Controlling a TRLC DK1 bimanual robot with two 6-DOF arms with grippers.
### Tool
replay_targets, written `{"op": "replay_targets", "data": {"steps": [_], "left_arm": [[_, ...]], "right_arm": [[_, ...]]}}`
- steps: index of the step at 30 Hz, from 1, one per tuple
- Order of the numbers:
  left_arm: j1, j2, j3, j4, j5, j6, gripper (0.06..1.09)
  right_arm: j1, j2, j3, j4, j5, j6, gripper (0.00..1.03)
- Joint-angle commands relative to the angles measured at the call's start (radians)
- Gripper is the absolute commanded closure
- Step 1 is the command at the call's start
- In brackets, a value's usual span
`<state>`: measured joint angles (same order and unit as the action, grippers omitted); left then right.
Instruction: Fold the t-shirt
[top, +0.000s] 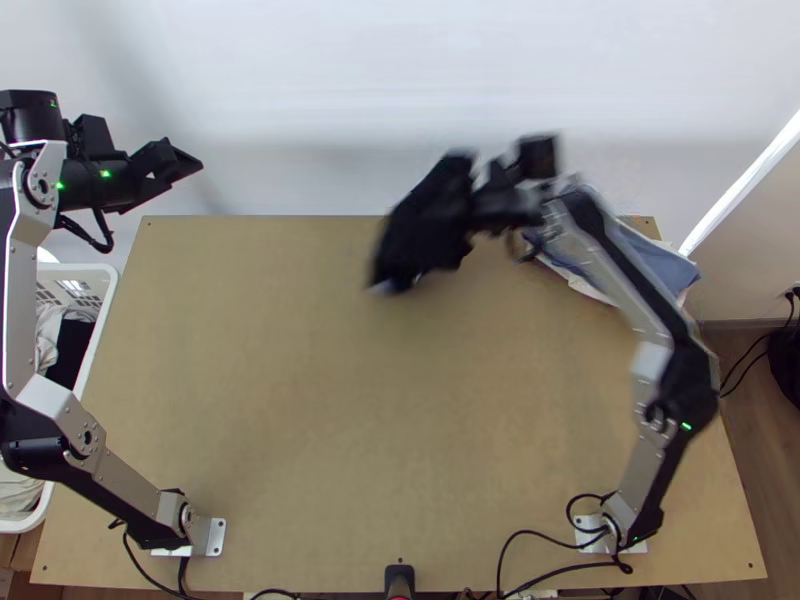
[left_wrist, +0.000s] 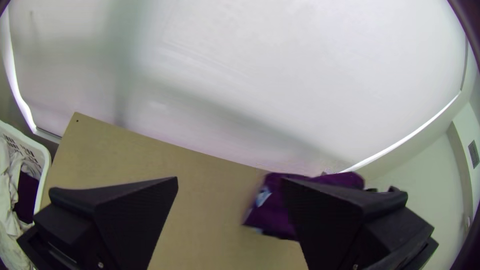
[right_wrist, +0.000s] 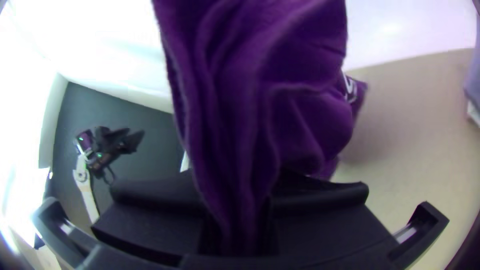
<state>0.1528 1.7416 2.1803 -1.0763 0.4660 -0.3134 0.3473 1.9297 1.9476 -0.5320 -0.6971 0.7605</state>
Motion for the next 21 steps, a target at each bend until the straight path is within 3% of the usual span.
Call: {"op": "replay_targets", "data": {"steps": [1,11,21], "left_arm": [[0.007,-0.030,-0.010,-0.010,-0.001,0.014,0.10],[-0.002,-0.028,-0.008,-0.008,-0.001,0.013,0.10],[-0.004,-0.021,-0.008,-0.002,-0.001,0.014,0.10]], "right_arm": [[-0.085,-0.064,0.073,0.012,-0.030,0.036,1.00],[-0.338,-0.058,0.171,0.020,-0.101,0.040,1.00],[-0.478,0.045,0.275,0.015,-0.179,0.042,1.00]]}}
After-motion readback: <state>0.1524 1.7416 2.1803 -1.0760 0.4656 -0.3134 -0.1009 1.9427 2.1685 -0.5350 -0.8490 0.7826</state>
